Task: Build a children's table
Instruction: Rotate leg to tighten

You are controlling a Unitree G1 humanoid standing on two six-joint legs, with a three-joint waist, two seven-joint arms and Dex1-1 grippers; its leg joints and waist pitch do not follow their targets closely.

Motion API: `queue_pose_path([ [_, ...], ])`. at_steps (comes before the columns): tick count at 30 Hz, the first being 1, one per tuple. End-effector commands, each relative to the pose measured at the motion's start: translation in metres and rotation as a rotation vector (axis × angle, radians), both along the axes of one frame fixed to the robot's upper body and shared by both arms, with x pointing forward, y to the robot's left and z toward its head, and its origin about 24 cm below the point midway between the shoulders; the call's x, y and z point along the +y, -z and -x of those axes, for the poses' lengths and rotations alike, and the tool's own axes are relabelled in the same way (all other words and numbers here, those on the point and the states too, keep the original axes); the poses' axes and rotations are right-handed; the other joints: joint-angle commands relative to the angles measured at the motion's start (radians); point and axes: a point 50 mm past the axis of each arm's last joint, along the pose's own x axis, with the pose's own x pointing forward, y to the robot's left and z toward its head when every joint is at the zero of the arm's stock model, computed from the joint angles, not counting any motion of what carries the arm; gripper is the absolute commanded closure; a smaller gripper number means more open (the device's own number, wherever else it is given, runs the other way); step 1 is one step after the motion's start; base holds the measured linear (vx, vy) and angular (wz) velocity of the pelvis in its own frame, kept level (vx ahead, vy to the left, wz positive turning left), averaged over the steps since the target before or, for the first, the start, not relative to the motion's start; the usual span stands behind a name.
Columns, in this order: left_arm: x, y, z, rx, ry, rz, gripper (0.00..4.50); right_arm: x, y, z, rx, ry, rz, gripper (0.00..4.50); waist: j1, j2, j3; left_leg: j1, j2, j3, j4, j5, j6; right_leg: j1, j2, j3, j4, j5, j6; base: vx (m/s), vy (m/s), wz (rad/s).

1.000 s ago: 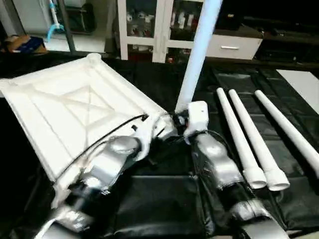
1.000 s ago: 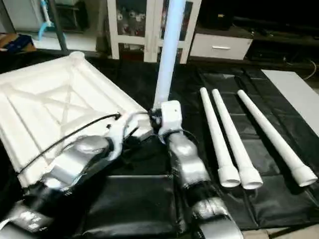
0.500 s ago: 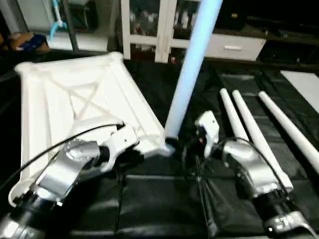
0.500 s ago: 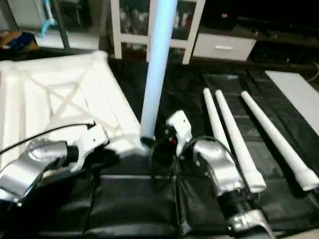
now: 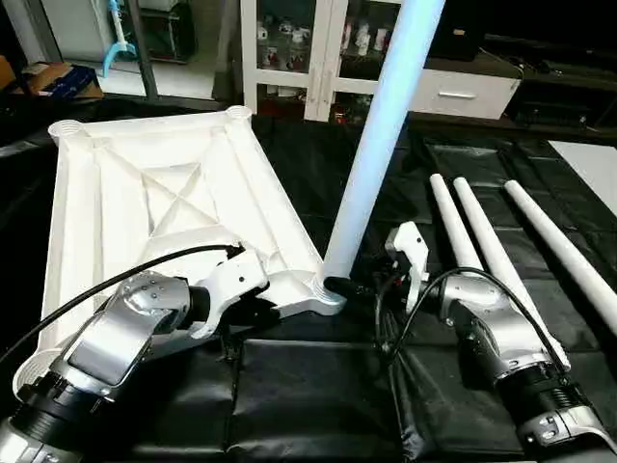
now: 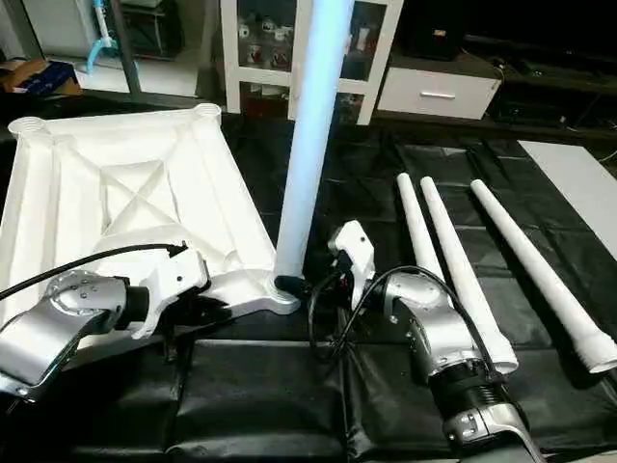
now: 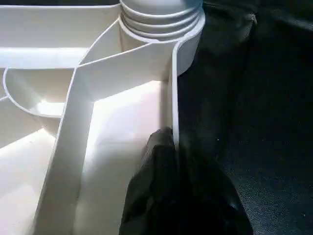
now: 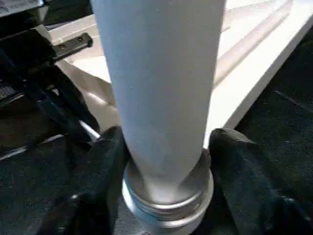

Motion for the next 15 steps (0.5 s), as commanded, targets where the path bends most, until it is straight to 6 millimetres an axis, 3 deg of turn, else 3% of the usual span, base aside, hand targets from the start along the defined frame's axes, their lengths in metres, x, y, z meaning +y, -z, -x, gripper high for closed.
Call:
queue_pose_path([
  [1, -0.015, -0.005, 0.008, 0.015, 0.110, 0.052, 4.50, -0.009, -0.011, -0.008, -0.026, 0.042, -0.023, 2.04, -0.002, 0.014, -0.058, 0.015, 0.048, -0.009, -0.077, -0.160, 0.030, 0.047, -0.065, 0.033, -0.059, -0.155, -0.232, 0.000, 0.000, 0.00],
  [6, -0.016, -0.003, 0.006, 0.021, 0.069, 0.032, 4.50, -0.015, 0.004, -0.012, -0.003, 0.180, 0.020, 2.47, -0.005, 0.014, -0.058, 0.014, 0.047, -0.009, -0.077, -0.160, 0.024, 0.046, -0.065, 0.033, -0.058, -0.156, -0.234, 0.000, 0.000, 0.00],
  [10, -0.021, 0.000, -0.003, -0.003, -0.027, 0.005, 4.50, -0.018, 0.020, -0.019, 0.004, 0.376, 0.128, 2.57, -0.013, 0.011, -0.055, 0.013, 0.045, -0.013, -0.082, -0.216, -0.014, 0.046, -0.066, 0.032, -0.067, -0.265, -0.208, 0.000, 0.000, 0.00],
  [11, -0.028, 0.001, -0.009, -0.016, -0.103, 0.002, 4.50, -0.016, 0.028, -0.021, 0.028, 0.479, 0.163, 2.58, -0.018, 0.011, -0.055, 0.012, 0.045, -0.014, -0.082, -0.226, -0.025, 0.046, -0.067, 0.033, -0.070, -0.290, -0.196, 0.000, 0.000, 0.00],
  [12, -0.031, 0.001, -0.013, -0.026, -0.151, 0.007, 4.50, -0.015, 0.031, -0.023, 0.043, 0.531, 0.174, 2.58, -0.024, 0.012, -0.053, 0.015, 0.045, -0.012, -0.081, -0.237, -0.035, 0.037, -0.065, 0.036, -0.074, -0.304, -0.190, 0.000, 0.000, 0.00],
  [15, -0.045, 0.002, -0.026, -0.034, -0.323, 0.013, 4.50, -0.005, 0.040, -0.027, 0.079, 0.732, 0.248, 2.60, -0.033, 0.011, -0.056, 0.014, 0.041, -0.017, -0.080, -0.258, -0.048, 0.037, -0.062, 0.033, -0.075, -0.324, -0.169, 0.000, 0.000, 0.00],
])
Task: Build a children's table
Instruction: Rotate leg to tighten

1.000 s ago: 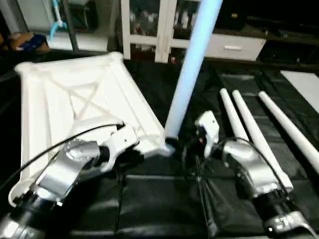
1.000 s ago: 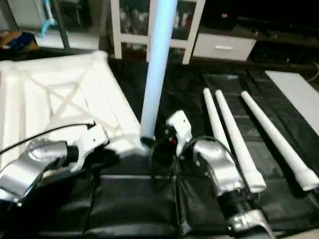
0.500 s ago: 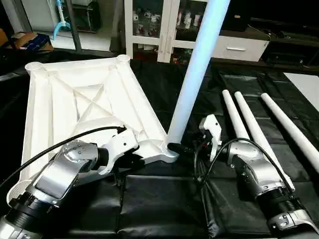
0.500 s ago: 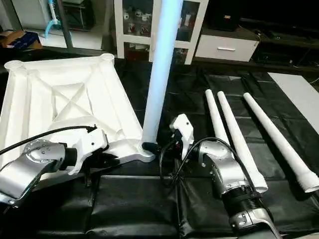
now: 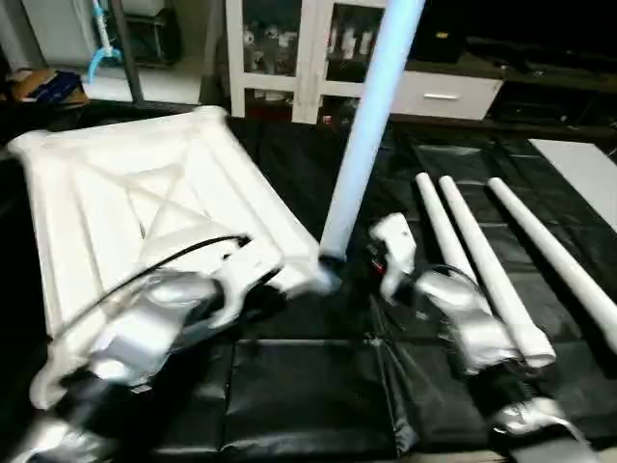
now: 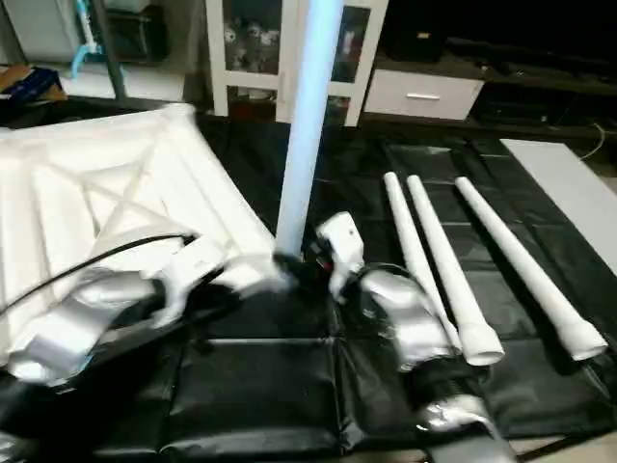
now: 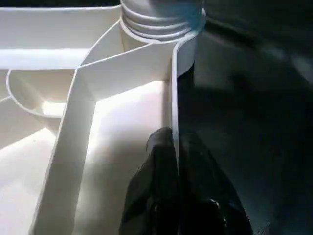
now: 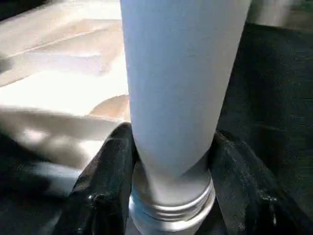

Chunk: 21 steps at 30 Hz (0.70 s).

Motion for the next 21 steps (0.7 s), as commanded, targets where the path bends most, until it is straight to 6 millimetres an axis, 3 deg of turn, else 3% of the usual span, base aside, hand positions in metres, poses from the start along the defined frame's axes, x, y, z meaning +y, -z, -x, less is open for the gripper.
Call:
queue_pose_path([
  [1, -0.012, -0.005, -0.006, -0.021, -0.073, 0.007, 4.50, -0.035, 0.033, -0.002, 0.161, 0.387, 0.187, 2.61, 0.000, 0.016, -0.053, 0.010, 0.039, -0.016, -0.082, -0.258, -0.047, 0.035, -0.061, 0.032, -0.077, -0.327, -0.161, 0.000, 0.000, 0.00],
  [2, -0.017, -0.006, -0.013, -0.055, -0.140, 0.008, 4.50, -0.033, 0.035, -0.004, 0.183, 0.510, 0.194, 2.61, -0.004, 0.023, -0.053, 0.009, 0.038, -0.018, -0.082, -0.262, -0.057, 0.033, -0.061, 0.033, -0.077, -0.328, -0.152, 0.000, 0.000, 0.00],
  [4, -0.025, -0.010, -0.022, -0.115, -0.214, 0.016, 4.50, -0.021, 0.037, -0.006, 0.207, 0.618, 0.180, 2.61, -0.006, 0.017, -0.058, 0.010, 0.035, -0.018, -0.080, -0.267, -0.057, 0.033, -0.060, 0.031, -0.080, -0.318, -0.136, 0.000, 0.000, 0.00],
  [6, -0.036, -0.016, -0.028, -0.170, -0.250, 0.038, 4.50, 0.007, 0.030, -0.008, 0.176, 0.582, 0.131, 2.62, -0.007, 0.019, -0.061, 0.008, 0.034, -0.016, -0.079, -0.263, -0.043, 0.032, -0.058, 0.031, -0.079, -0.269, -0.138, 0.000, 0.000, 0.00],
  [7, -0.036, -0.016, -0.028, -0.170, -0.250, 0.038, 4.50, 0.007, 0.030, -0.008, 0.176, 0.582, 0.131, 2.62, -0.007, 0.019, -0.061, 0.007, 0.034, -0.016, -0.078, -0.262, -0.038, 0.033, -0.059, 0.031, -0.077, -0.259, -0.140, 0.000, 0.000, 0.00],
  [8, -0.039, -0.020, -0.031, -0.194, -0.259, 0.042, 4.50, 0.026, 0.025, -0.009, 0.154, 0.508, 0.098, 2.62, -0.004, 0.018, -0.062, 0.002, 0.035, -0.015, -0.078, -0.238, -0.024, 0.036, -0.060, 0.031, -0.073, -0.216, -0.145, 0.000, 0.000, 0.00],
  [10, -0.036, -0.023, -0.032, -0.201, -0.262, 0.028, 4.50, 0.043, 0.015, -0.009, 0.106, 0.393, 0.027, 2.62, -0.004, 0.019, -0.062, 0.001, 0.036, -0.014, -0.077, -0.228, -0.014, 0.038, -0.061, 0.031, -0.071, -0.192, -0.151, 0.000, 0.000, 0.00],
  [11, -0.032, -0.022, -0.031, -0.195, -0.256, 0.018, 4.50, 0.045, 0.011, -0.009, 0.087, 0.355, -0.016, 2.62, -0.001, 0.020, -0.063, 0.001, 0.037, -0.013, -0.077, -0.203, 0.000, 0.042, -0.059, 0.030, -0.067, -0.144, -0.159, 0.000, 0.000, 0.00],
  [13, -0.026, -0.020, -0.030, -0.184, -0.243, 0.001, 4.50, 0.045, 0.003, -0.008, 0.042, 0.305, -0.062, 2.06, 0.000, 0.019, -0.064, -0.002, 0.037, -0.013, -0.076, -0.178, 0.009, 0.046, -0.059, 0.030, -0.062, -0.106, -0.166, 0.000, 0.000, 0.00],
  [15, -0.022, -0.017, -0.027, -0.172, -0.208, -0.011, 4.50, 0.042, -0.006, -0.007, -0.018, 0.295, -0.080, 1.89, 0.003, 0.015, -0.066, -0.003, 0.037, -0.011, -0.073, -0.127, 0.034, 0.051, -0.059, 0.030, -0.056, -0.035, -0.185, 0.000, 0.000, 0.00],
  [17, -0.021, -0.016, -0.023, -0.164, -0.162, 0.001, 4.50, 0.039, -0.011, -0.007, -0.039, 0.285, -0.087, 1.70, 0.001, 0.022, -0.064, -0.007, 0.037, -0.014, -0.076, -0.117, 0.041, 0.056, -0.062, 0.029, -0.055, -0.035, -0.188, 0.000, 0.000, 0.00],
  [19, -0.018, -0.014, -0.020, -0.144, -0.139, 0.000, 4.50, 0.034, -0.014, -0.007, -0.052, 0.278, -0.091, 1.57, -0.003, 0.022, -0.064, 0.001, 0.040, -0.011, -0.074, -0.139, 0.034, 0.050, -0.061, 0.029, -0.058, -0.062, -0.198, 0.000, 0.000, 0.00],
  [21, -0.011, -0.008, -0.008, -0.090, -0.027, -0.013, 4.50, 0.023, -0.021, -0.006, -0.081, 0.199, -0.082, 1.42, 0.003, 0.030, -0.061, 0.005, 0.045, -0.013, -0.078, -0.149, 0.024, 0.049, -0.060, 0.029, -0.057, -0.077, -0.202, 0.000, 0.000, 0.00],
])
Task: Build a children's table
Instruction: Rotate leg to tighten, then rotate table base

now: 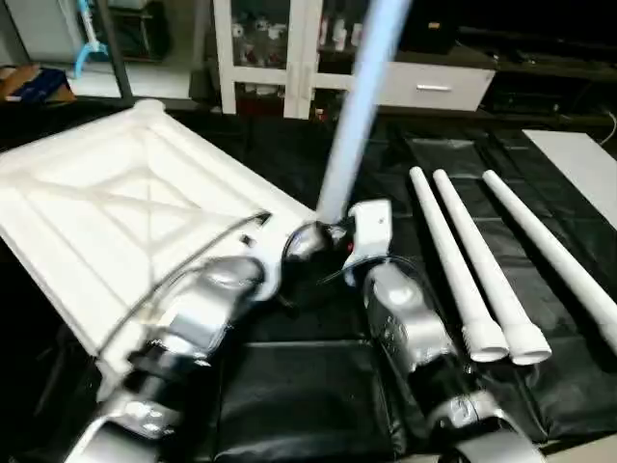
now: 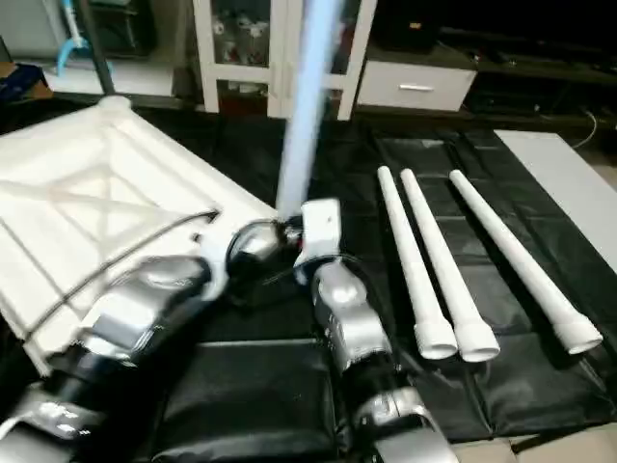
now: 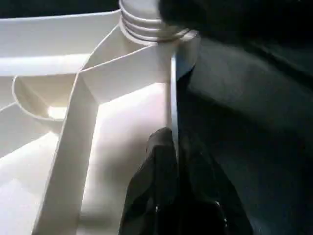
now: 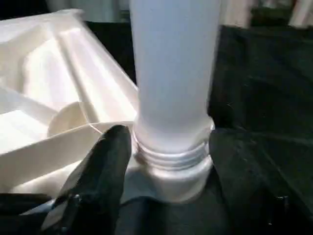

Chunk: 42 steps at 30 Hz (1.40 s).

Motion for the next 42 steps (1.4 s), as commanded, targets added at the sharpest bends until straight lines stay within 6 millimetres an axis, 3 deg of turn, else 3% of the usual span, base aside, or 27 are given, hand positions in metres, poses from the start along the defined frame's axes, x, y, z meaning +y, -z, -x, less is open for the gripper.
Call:
queue_pose_path([
  [1, 0.000, 0.000, 0.014, 0.029, 0.162, 0.006, 4.50, -0.016, -0.015, -0.001, -0.042, -0.107, -0.020, 1.42, 0.008, 0.025, -0.062, 0.018, 0.043, -0.011, -0.075, -0.156, 0.022, 0.053, -0.059, 0.031, -0.053, -0.073, -0.201, 0.000, 0.000, 0.00],
  [4, 0.009, 0.003, 0.020, 0.068, 0.207, -0.011, 4.50, -0.024, -0.018, 0.006, -0.044, -0.225, -0.014, 1.10, 0.013, 0.027, -0.057, 0.022, 0.043, -0.007, -0.076, -0.181, 0.023, 0.049, -0.057, 0.032, -0.057, -0.083, -0.209, 0.000, 0.000, 0.00],
  [7, 0.022, 0.006, 0.022, 0.088, 0.192, -0.042, 4.50, -0.036, -0.018, 0.020, -0.049, -0.344, 0.040, 1.10, 0.025, 0.023, -0.053, 0.022, 0.045, -0.008, -0.081, -0.204, 0.008, 0.051, -0.063, 0.033, -0.063, -0.149, -0.199, 0.000, 0.000, 0.00],
  [9, 0.028, 0.006, 0.018, 0.068, 0.153, -0.056, 4.50, -0.043, -0.015, 0.027, -0.050, -0.341, 0.076, 1.10, 0.031, 0.017, -0.049, 0.023, 0.044, -0.009, -0.085, -0.252, -0.011, 0.049, -0.065, 0.036, -0.074, -0.249, -0.171, 0.000, 0.000, 0.00],
  [13, 0.030, 0.007, 0.008, 0.045, 0.045, -0.043, 4.50, -0.060, -0.004, 0.043, -0.016, -0.265, 0.112, 1.10, 0.029, 0.012, -0.047, 0.022, 0.042, -0.012, -0.086, -0.289, -0.027, 0.044, -0.066, 0.037, -0.084, -0.349, -0.135, 0.000, 0.000, 0.00],
  [15, 0.025, 0.006, 0.003, 0.039, 0.014, -0.027, 4.50, -0.066, 0.005, 0.052, 0.022, -0.250, 0.128, 1.10, 0.025, 0.009, -0.048, 0.015, 0.039, -0.016, -0.087, -0.297, -0.025, 0.046, -0.065, 0.036, -0.089, -0.383, -0.115, 0.000, 0.000, 0.00],
  [18, 0.017, 0.004, -0.010, 0.011, -0.048, -0.004, 4.50, -0.069, 0.018, 0.063, 0.070, -0.213, 0.165, 1.10, 0.022, 0.007, -0.050, 0.013, 0.037, -0.016, -0.084, -0.294, -0.017, 0.043, -0.066, 0.035, -0.092, -0.390, -0.107, 0.000, 0.000, 0.00],
  [19, 0.014, 0.003, -0.015, 0.002, -0.065, 0.010, 4.50, -0.069, 0.023, 0.064, 0.088, -0.190, 0.202, 1.10, 0.019, 0.016, -0.050, 0.016, 0.036, -0.014, -0.082, -0.298, -0.017, 0.037, -0.063, 0.036, -0.097, -0.384, -0.107, 0.000, 0.000, 0.00],
  [20, 0.013, 0.002, -0.017, -0.001, -0.068, 0.017, 4.50, -0.070, 0.025, 0.065, 0.096, -0.180, 0.222, 1.10, 0.017, 0.010, -0.053, 0.011, 0.034, -0.017, -0.082, -0.286, -0.015, 0.045, -0.064, 0.034, -0.092, -0.368, -0.113, 0.000, 0.000, 0.00],
  [21, 0.006, -0.002, -0.023, -0.029, -0.074, 0.050, 4.50, -0.070, 0.032, 0.065, 0.120, -0.134, 0.264, 1.10, 0.015, 0.022, -0.056, 0.005, 0.035, -0.021, -0.083, -0.259, -0.016, 0.050, -0.066, 0.034, -0.085, -0.329, -0.121, 0.000, 0.000, 0.00],
  [23, -0.005, -0.008, -0.031, -0.066, -0.084, 0.112, 4.50, -0.071, 0.042, 0.066, 0.154, -0.066, 0.305, 1.10, 0.007, 0.012, -0.054, 0.010, 0.032, -0.015, -0.079, -0.260, -0.012, 0.043, -0.061, 0.034, -0.092, -0.309, -0.132, 0.000, 0.000, 0.00],
  [25, -0.012, -0.013, -0.038, -0.099, -0.111, 0.160, 4.50, -0.070, 0.045, 0.066, 0.171, -0.014, 0.296, 1.10, 0.007, 0.013, -0.057, 0.008, 0.029, -0.015, -0.077, -0.254, -0.008, 0.048, -0.062, 0.034, -0.090, -0.301, -0.140, 0.000, 0.000, 0.00],
  [28, -0.021, -0.018, -0.044, -0.112, -0.121, 0.218, 4.23, -0.067, 0.042, 0.066, 0.173, 0.028, 0.255, 1.07, 0.014, 0.014, -0.064, 0.005, 0.032, -0.014, -0.071, -0.180, 0.025, 0.056, -0.067, 0.035, -0.077, -0.186, -0.166, 0.000, 0.000, 0.00],
  [29, -0.023, -0.020, -0.045, -0.111, -0.129, 0.236, 4.23, -0.065, 0.040, 0.066, 0.167, 0.035, 0.252, 1.07, 0.016, 0.017, -0.066, 0.001, 0.034, -0.015, -0.070, -0.131, 0.038, 0.062, -0.068, 0.034, -0.068, -0.111, -0.185, 0.000, 0.000, 0.00],
  [30, -0.025, -0.021, -0.046, -0.110, -0.136, 0.247, 4.04, -0.065, 0.039, 0.065, 0.162, 0.039, 0.253, 1.06, 0.017, 0.019, -0.068, 0.005, 0.036, -0.013, -0.067, -0.090, 0.054, 0.060, -0.064, 0.033, -0.061, -0.030, -0.209, 0.000, 0.000, 0.00],
  [32, -0.027, -0.023, -0.049, -0.126, -0.147, 0.262, 3.87, -0.063, 0.038, 0.064, 0.155, 0.044, 0.254, 1.06, 0.018, 0.024, -0.067, 0.007, 0.037, -0.011, -0.064, -0.060, 0.079, 0.063, -0.066, 0.031, -0.056, 0.044, -0.246, 0.000, 0.000, 0.00],
  [36, -0.023, -0.029, -0.051, -0.154, -0.155, 0.270, 3.67, -0.060, 0.036, 0.063, 0.144, 0.045, 0.252, 1.06, 0.021, 0.023, -0.062, 0.007, 0.039, -0.011, -0.067, -0.100, 0.079, 0.065, -0.072, 0.031, -0.062, -0.021, -0.249, 0.000, 0.000, 0.00],
  [37, -0.017, -0.033, -0.051, -0.177, -0.159, 0.267, 3.44, -0.059, 0.036, 0.063, 0.141, 0.040, 0.258, 1.06, 0.020, 0.023, -0.061, 0.007, 0.039, -0.012, -0.069, -0.119, 0.069, 0.066, -0.071, 0.031, -0.065, -0.056, -0.241, 0.000, 0.000, 0.00],
  [40, -0.005, -0.041, -0.047, -0.184, -0.120, 0.257, 3.45, -0.057, 0.035, 0.064, 0.135, 0.039, 0.261, 1.06, 0.017, 0.024, -0.057, 0.012, 0.041, -0.013, -0.073, -0.161, 0.042, 0.062, -0.071, 0.031, -0.069, -0.124, -0.222, 0.000, 0.000, 0.00],
  [41, 0.009, -0.044, -0.042, -0.181, -0.074, 0.209, 3.16, -0.057, 0.034, 0.064, 0.130, 0.041, 0.254, 1.06, 0.015, 0.022, -0.055, 0.009, 0.041, -0.013, -0.076, -0.175, 0.032, 0.062, -0.071, 0.031, -0.070, -0.153, -0.213, 0.000, 0.000, 0.00],
  [42, 0.020, -0.045, -0.038, -0.175, -0.047, 0.164, 3.16, -0.057, 0.033, 0.063, 0.126, 0.041, 0.248, 1.06, 0.012, 0.026, -0.055, 0.008, 0.043, -0.015, -0.078, -0.182, 0.022, 0.061, -0.072, 0.032, -0.067, -0.170, -0.203, 0.000, 0.000, 0.00],
])
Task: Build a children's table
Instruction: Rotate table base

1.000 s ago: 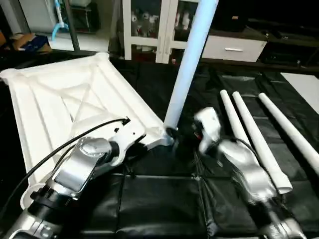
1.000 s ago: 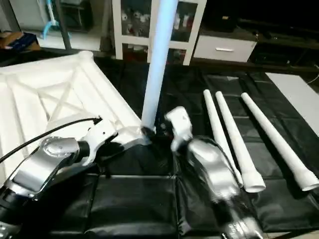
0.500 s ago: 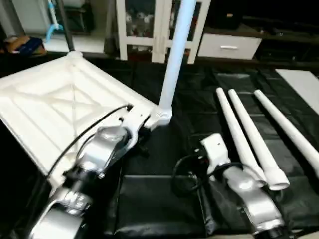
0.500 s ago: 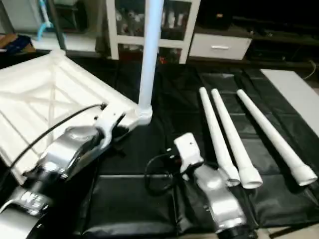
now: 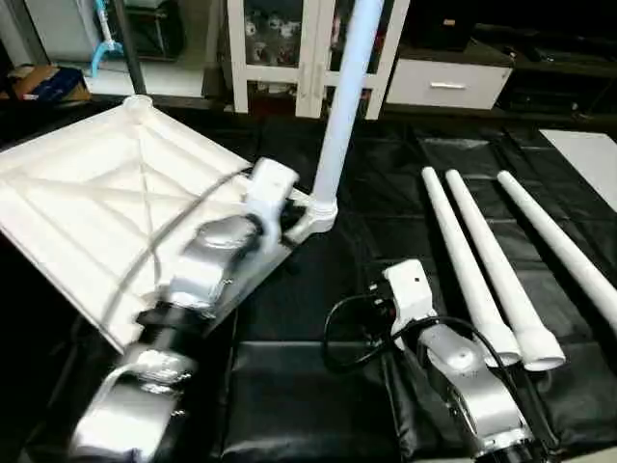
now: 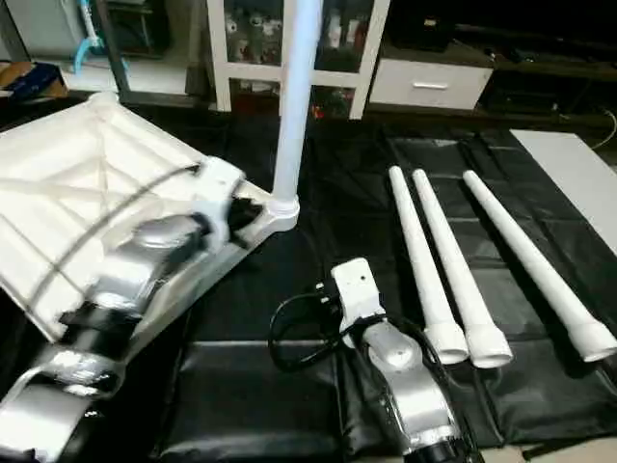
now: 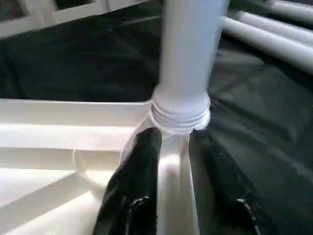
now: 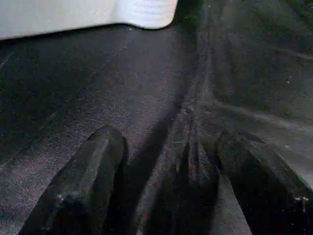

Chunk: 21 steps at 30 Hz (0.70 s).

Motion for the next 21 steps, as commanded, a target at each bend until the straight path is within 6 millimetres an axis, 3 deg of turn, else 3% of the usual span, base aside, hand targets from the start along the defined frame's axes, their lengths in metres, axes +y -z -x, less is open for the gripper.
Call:
queue_pose_path([
  [1, 0.031, -0.007, 0.014, 0.045, 0.074, -0.118, 3.16, -0.003, -0.008, -0.003, -0.023, 0.006, -0.019, 1.06, 0.004, 0.014, -0.058, 0.009, 0.045, -0.018, -0.083, -0.196, 0.005, 0.057, -0.069, 0.037, -0.062, -0.190, -0.192, 0.000, 0.000, 0.00],
  [2, 0.041, -0.008, 0.018, 0.057, 0.084, -0.154, 3.16, -0.002, -0.009, -0.003, -0.027, 0.002, -0.025, 1.06, -0.003, 0.015, -0.057, 0.005, 0.043, -0.017, -0.084, -0.201, -0.001, 0.056, -0.065, 0.037, -0.061, -0.196, -0.186, 0.000, 0.000, 0.00],
  [3, 0.054, -0.010, 0.023, 0.072, 0.099, -0.194, 3.16, -0.001, -0.010, -0.003, -0.031, -0.005, -0.036, 1.06, -0.003, 0.018, -0.055, 0.018, 0.041, -0.013, -0.082, -0.227, -0.011, 0.045, -0.062, 0.037, -0.067, -0.216, -0.178, 0.000, 0.000, 0.00],
  [4, 0.055, -0.011, 0.024, 0.074, 0.100, -0.196, 3.16, -0.001, -0.011, -0.003, -0.031, -0.006, -0.037, 1.06, -0.003, 0.021, -0.056, 0.020, 0.043, -0.014, -0.083, -0.231, -0.015, 0.045, -0.064, 0.037, -0.065, -0.214, -0.181, 0.000, 0.000, 0.00],
  [7, 0.103, -0.023, 0.047, 0.142, 0.132, -0.321, 3.16, 0.000, -0.011, -0.003, -0.033, -0.035, -0.028, 1.06, 0.004, 0.018, -0.054, 0.022, 0.045, -0.011, -0.085, -0.215, -0.028, 0.042, -0.063, 0.036, -0.061, -0.189, -0.191, 0.000, 0.000, 0.00],
  [8, 0.114, -0.027, 0.051, 0.155, 0.124, -0.355, 3.16, 0.001, -0.011, -0.002, -0.032, -0.039, -0.027, 1.06, -0.001, 0.018, -0.051, 0.021, 0.044, -0.009, -0.088, -0.215, -0.029, 0.041, -0.059, 0.036, -0.060, -0.180, -0.191, 0.000, 0.000, 0.00],
  [9, 0.124, -0.030, 0.055, 0.176, 0.114, -0.375, 3.16, 0.001, -0.011, -0.003, -0.033, -0.043, -0.026, 1.06, 0.002, 0.023, -0.050, 0.026, 0.043, -0.008, -0.088, -0.224, -0.035, 0.037, -0.059, 0.036, -0.061, -0.182, -0.190, 0.000, 0.000, 0.00],
  [10, 0.124, -0.030, 0.055, 0.176, 0.114, -0.375, 3.16, 0.001, -0.011, -0.003, -0.033, -0.043, -0.026, 1.06, 0.003, 0.025, -0.050, 0.028, 0.044, -0.008, -0.088, -0.228, -0.039, 0.037, -0.059, 0.036, -0.059, -0.182, -0.190, 0.000, 0.000, 0.00],
  [11, 0.137, -0.034, 0.064, 0.216, 0.107, -0.407, 3.16, 0.003, -0.012, -0.003, -0.036, -0.054, -0.031, 1.06, 0.010, 0.016, -0.047, 0.033, 0.046, -0.007, -0.091, -0.252, -0.049, 0.033, -0.061, 0.035, -0.062, -0.204, -0.189, 0.000, 0.000, 0.00],
  [15, 0.158, -0.040, 0.080, 0.304, 0.086, -0.459, 3.16, 0.009, -0.019, -0.004, -0.058, -0.124, -0.062, 1.06, 0.006, 0.018, -0.043, 0.025, 0.045, -0.013, -0.099, -0.305, -0.064, 0.035, -0.064, 0.038, -0.065, -0.288, -0.162, 0.000, 0.000, 0.00],
  [17, 0.167, -0.045, 0.084, 0.320, 0.056, -0.487, 3.16, 0.011, -0.023, -0.004, -0.070, -0.161, -0.072, 1.06, 0.007, 0.019, -0.044, 0.032, 0.045, -0.011, -0.095, -0.309, -0.064, 0.031, -0.066, 0.039, -0.067, -0.282, -0.166, 0.000, 0.000, 0.00],
  [21, 0.188, -0.054, 0.091, 0.346, -0.007, -0.534, 3.16, 0.011, -0.025, -0.003, -0.078, -0.183, -0.074, 1.06, 0.007, 0.018, -0.045, 0.025, 0.045, -0.013, -0.096, -0.286, -0.063, 0.037, -0.066, 0.039, -0.063, -0.261, -0.168, 0.000, 0.000, 0.00],
])
